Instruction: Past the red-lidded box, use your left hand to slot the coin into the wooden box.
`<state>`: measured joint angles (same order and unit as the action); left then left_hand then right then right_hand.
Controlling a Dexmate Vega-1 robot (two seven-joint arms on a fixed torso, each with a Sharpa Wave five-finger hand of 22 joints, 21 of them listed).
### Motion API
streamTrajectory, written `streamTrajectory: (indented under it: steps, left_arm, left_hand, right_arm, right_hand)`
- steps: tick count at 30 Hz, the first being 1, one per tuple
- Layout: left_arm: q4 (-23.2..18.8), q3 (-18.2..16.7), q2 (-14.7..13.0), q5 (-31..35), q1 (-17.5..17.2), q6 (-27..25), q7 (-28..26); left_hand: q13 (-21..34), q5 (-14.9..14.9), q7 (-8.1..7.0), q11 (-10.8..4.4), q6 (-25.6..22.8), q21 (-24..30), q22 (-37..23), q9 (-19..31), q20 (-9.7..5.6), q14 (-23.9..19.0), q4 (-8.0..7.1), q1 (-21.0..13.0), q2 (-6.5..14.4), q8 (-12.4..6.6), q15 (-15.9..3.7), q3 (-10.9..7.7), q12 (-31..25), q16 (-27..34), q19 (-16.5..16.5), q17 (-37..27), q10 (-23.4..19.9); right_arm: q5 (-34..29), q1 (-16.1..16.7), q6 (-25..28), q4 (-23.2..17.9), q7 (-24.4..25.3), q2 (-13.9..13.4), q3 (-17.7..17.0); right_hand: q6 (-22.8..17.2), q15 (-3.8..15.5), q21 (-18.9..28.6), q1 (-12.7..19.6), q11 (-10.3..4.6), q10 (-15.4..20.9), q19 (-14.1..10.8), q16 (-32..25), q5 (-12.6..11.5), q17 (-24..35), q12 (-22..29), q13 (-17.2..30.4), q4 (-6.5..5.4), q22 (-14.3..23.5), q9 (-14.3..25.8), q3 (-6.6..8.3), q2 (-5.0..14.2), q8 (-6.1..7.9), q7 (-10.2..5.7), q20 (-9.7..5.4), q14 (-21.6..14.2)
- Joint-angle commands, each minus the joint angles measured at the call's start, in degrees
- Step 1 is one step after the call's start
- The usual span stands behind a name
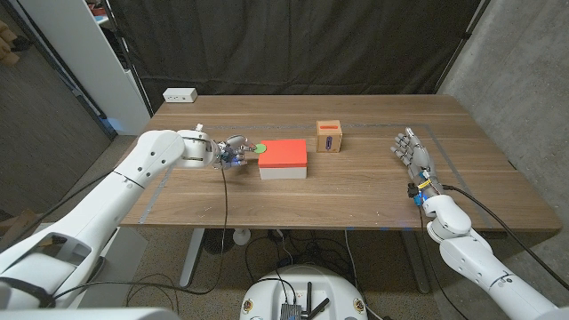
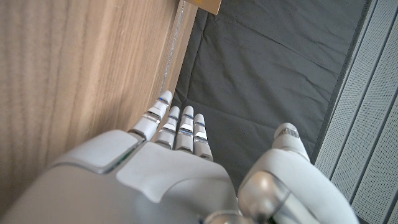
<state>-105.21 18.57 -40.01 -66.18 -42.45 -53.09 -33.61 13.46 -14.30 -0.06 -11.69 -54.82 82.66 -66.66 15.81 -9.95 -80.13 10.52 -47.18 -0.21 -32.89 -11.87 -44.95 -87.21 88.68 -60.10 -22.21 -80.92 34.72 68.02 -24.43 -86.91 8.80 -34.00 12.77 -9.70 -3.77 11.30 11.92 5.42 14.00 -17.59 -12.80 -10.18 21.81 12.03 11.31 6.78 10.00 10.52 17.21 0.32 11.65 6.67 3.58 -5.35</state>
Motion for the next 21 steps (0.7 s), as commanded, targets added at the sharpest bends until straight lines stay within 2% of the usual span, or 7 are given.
streamTrajectory:
  steps: [1, 6, 12, 21]
  left_arm:
    - [-0.9, -0.5, -3.2, 2.4, -2.3, 7.3, 5.7]
    - [-2.0, 0.9, -4.7, 6.7, -2.5, 10.9, 7.6]
    - [-1.0, 0.8, -4.5, 8.4, -3.3, 15.1, 10.4]
    - [-1.7, 1.7, -4.7, 12.7, -3.1, 18.7, 11.5]
  left_hand:
    - [-0.1, -0.5, 2.55, -0.13, -2.8, 0.4, -0.1, 0.9, -2.28, 0.2, 0.00, -3.0, 2.4, -0.42, -0.16, 0.44, -0.1, -0.2, 0.4, -0.4, 0.0]
    - [0.4, -0.7, 2.62, -0.25, -2.8, 0.6, 0.0, 0.8, -2.29, 0.2, -0.02, -3.2, 2.5, -0.32, -0.16, 0.57, -0.4, -0.2, 0.4, -0.7, 0.0]
    - [0.5, -0.9, 2.67, -0.22, -2.9, 0.6, -0.1, 0.9, -2.30, 0.4, 0.00, -3.2, 2.5, -0.32, -0.16, 0.59, -0.4, -0.3, 0.7, -0.7, 0.2]
    - [0.2, -1.1, 2.77, -0.19, -2.8, 0.8, -0.1, 1.1, -2.29, 0.2, -0.04, -3.3, 2.6, -0.31, -0.15, 0.67, -0.2, -0.2, 0.7, -1.2, 0.1]
  right_arm:
    - [-1.2, 0.7, 1.5, -2.6, 2.6, -0.1, 0.0]
    - [-2.5, 1.9, 2.8, -4.8, 5.2, -0.4, -0.4]
    - [-3.6, 3.0, 3.8, -7.4, 7.1, -0.8, -0.9]
    - [-3.3, 3.7, 3.3, -7.9, 7.4, 0.1, -1.1]
  right_hand:
    - [-0.5, -0.08, 0.0, -0.5, 0.12, 0.6, -0.3, -0.2, 0.1, -0.1, 0.0, 0.3, 0.29, 0.1, 0.2, 0.03, 0.14, -0.08, 0.01, 0.50, -0.4]
    - [-0.4, -0.11, 0.1, -0.5, 0.15, 0.6, -0.4, -0.2, 0.1, -0.1, 0.0, 0.3, 0.32, 0.1, 0.2, 0.01, 0.17, -0.13, 0.03, 0.48, -0.4]
    - [-0.3, -0.05, 0.1, -0.5, 0.03, 0.7, -0.6, -0.3, 0.1, -0.1, 0.0, 0.3, 0.38, 0.1, 0.3, 0.00, 0.22, -0.16, 0.06, 0.49, -0.7]
    - [-0.4, -0.08, 0.2, -0.5, 0.11, 0.8, -0.7, -0.4, 0.0, -0.1, 0.0, 0.3, 0.45, 0.1, 0.3, -0.02, 0.29, -0.14, 0.11, 0.39, -0.8]
